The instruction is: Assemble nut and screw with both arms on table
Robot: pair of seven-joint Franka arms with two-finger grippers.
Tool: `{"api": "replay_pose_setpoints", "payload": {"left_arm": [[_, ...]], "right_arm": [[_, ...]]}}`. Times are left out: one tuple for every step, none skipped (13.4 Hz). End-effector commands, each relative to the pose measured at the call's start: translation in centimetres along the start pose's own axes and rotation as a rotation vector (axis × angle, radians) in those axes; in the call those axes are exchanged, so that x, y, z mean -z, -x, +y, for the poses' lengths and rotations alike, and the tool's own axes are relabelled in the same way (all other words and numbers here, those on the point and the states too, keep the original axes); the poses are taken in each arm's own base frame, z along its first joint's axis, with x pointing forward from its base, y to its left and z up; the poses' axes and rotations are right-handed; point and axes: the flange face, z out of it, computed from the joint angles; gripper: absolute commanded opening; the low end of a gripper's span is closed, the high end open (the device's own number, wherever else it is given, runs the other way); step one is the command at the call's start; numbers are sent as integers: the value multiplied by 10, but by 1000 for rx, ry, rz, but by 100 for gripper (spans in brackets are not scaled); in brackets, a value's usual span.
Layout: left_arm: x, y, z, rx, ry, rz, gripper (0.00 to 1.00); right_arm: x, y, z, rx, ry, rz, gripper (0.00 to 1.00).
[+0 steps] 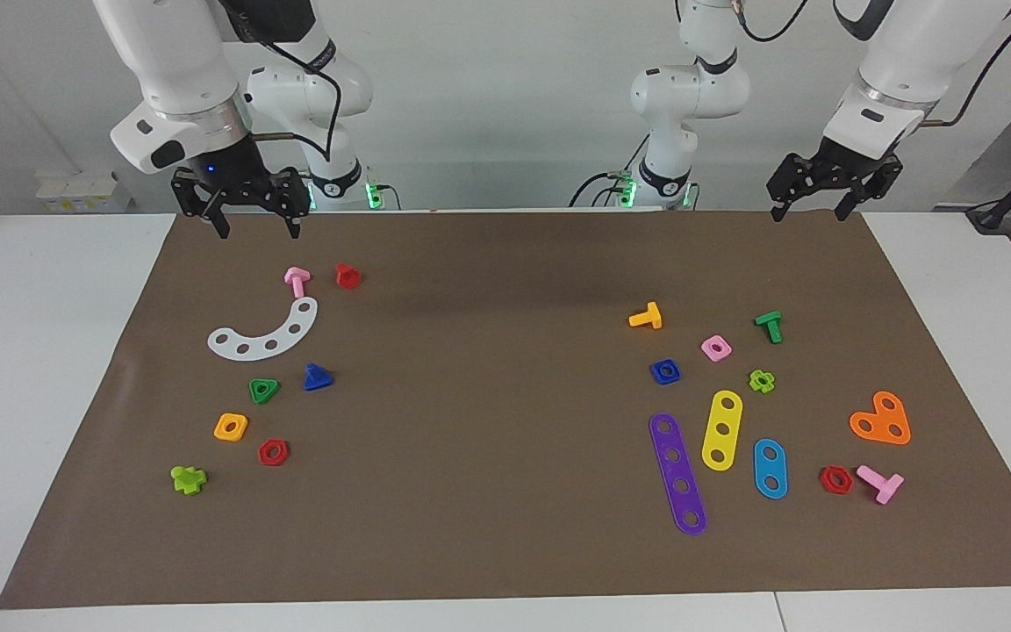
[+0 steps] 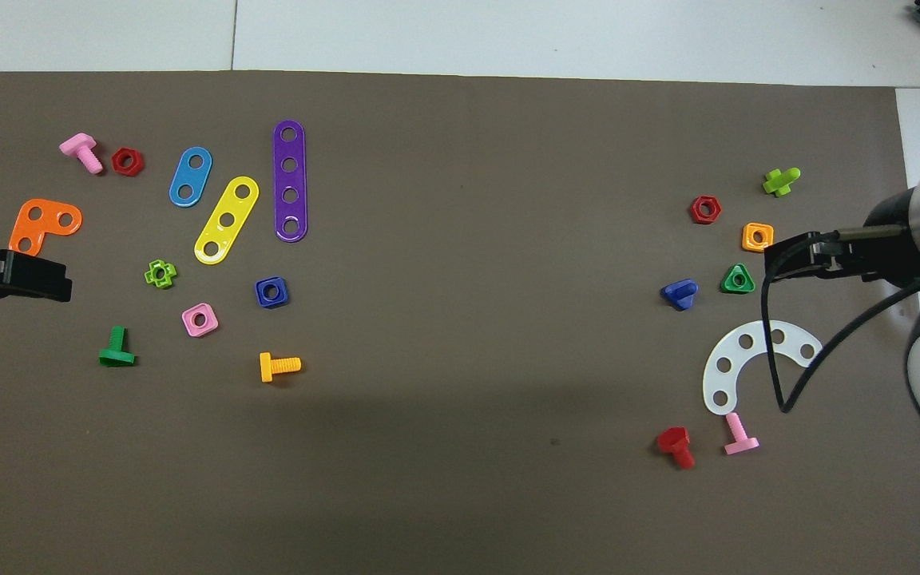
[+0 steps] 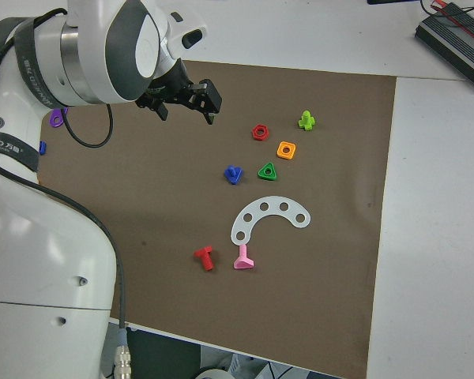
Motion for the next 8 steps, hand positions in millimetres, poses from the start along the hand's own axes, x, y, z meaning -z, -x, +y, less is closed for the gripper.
{"api": "replay_pose_setpoints", "payload": {"left_arm": [[-1, 8, 0, -14, -12, 9, 100], [0, 8, 1, -14, -12, 12, 100], [0, 8, 1, -14, -12, 13, 100], [0, 8, 1, -14, -11, 12, 100], [0, 8, 1, -15, -11, 12, 100], [-2, 8, 1, -15, -11, 6, 100], [-2, 9, 1, -15, -11, 6, 100], [-2, 9, 1, -15, -11, 6, 100]], "right_arm": [[1, 6, 3, 23, -18, 6, 100], [1, 6, 3, 23, -18, 6, 100], [1, 6, 2, 23, -17, 4, 100], [1, 7, 3, 23, -17, 0, 100], [2, 6, 3, 23, -17, 4, 100], [2, 6, 3, 23, -17, 4, 100], [2, 6, 3, 23, -16, 4, 100], [2, 6, 3, 23, -17, 1, 100]]}}
